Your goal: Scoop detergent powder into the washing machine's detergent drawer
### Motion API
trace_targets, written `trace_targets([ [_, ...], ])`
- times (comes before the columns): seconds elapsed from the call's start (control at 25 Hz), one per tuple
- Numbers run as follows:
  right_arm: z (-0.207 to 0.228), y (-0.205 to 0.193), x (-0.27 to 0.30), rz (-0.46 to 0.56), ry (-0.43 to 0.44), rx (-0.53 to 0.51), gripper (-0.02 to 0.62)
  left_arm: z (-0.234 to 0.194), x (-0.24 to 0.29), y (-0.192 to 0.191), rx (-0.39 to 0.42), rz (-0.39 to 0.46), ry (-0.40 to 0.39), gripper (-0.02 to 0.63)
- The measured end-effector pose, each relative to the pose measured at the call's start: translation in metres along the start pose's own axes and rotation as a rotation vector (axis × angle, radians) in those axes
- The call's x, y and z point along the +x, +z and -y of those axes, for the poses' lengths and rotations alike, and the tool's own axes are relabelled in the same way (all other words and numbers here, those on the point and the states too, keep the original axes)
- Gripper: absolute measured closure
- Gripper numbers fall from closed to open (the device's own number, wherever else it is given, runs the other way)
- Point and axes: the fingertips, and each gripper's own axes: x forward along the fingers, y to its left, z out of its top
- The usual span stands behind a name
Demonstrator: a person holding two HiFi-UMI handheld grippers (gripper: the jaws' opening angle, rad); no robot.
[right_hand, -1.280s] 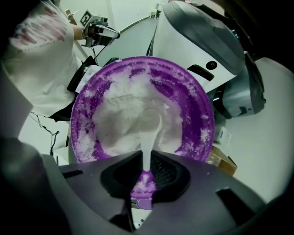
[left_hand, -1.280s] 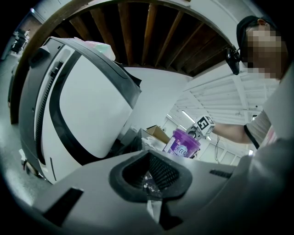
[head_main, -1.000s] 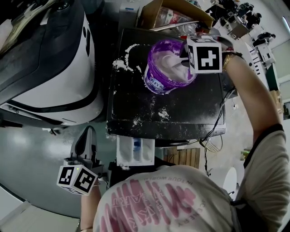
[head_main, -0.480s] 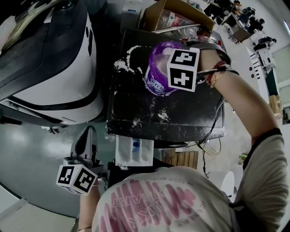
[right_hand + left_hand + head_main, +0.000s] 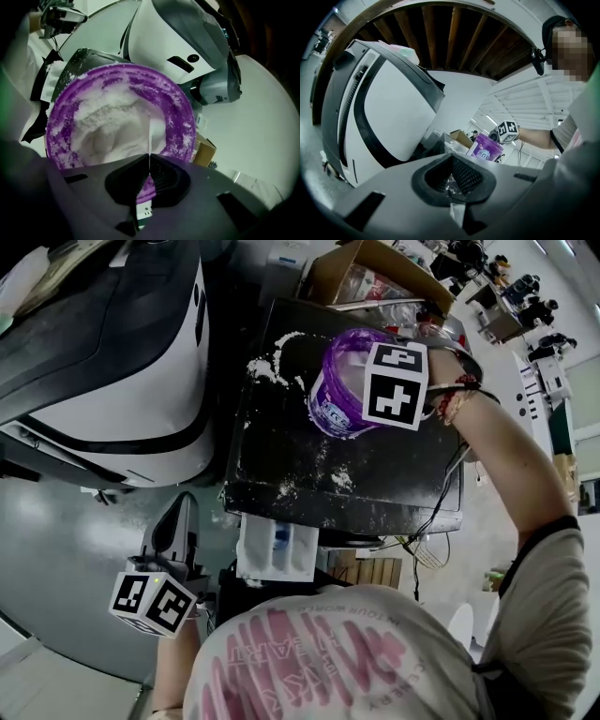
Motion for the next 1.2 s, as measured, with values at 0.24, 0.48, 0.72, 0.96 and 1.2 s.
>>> trace_targets([
  [0.24, -0.016, 0.015, -0.007, 0.120, 0.158, 0.075, 0.592, -0.003, -0.001, 0.001, -0.005, 0.003, 0.000, 0.603],
  [0.48, -0.024, 0.022, -0.016, 0.197, 0.256, 0.108, 0.592, -0.002, -0.004, 0.002, -0.003, 0.005, -0.003, 0.603],
  [0.72, -0.038, 0.018, -0.022, 0.220, 0.345, 0.042, 0.592, 0.000, -0.004, 0.000, 0.001, 0.005, -0.006, 0.603],
  [0.96, -0.047, 0.010, -0.029, 0.224, 0.369, -0.178, 0.594, 0.003, -0.005, -0.002, 0.003, 0.003, -0.009, 0.603],
  [1.2, -0.049, 0.003, -0.032, 0.214, 0.338, -0.401, 0.594, 0.000, -0.009, -0.003, 0.000, 0.007, -0.001, 0.603],
])
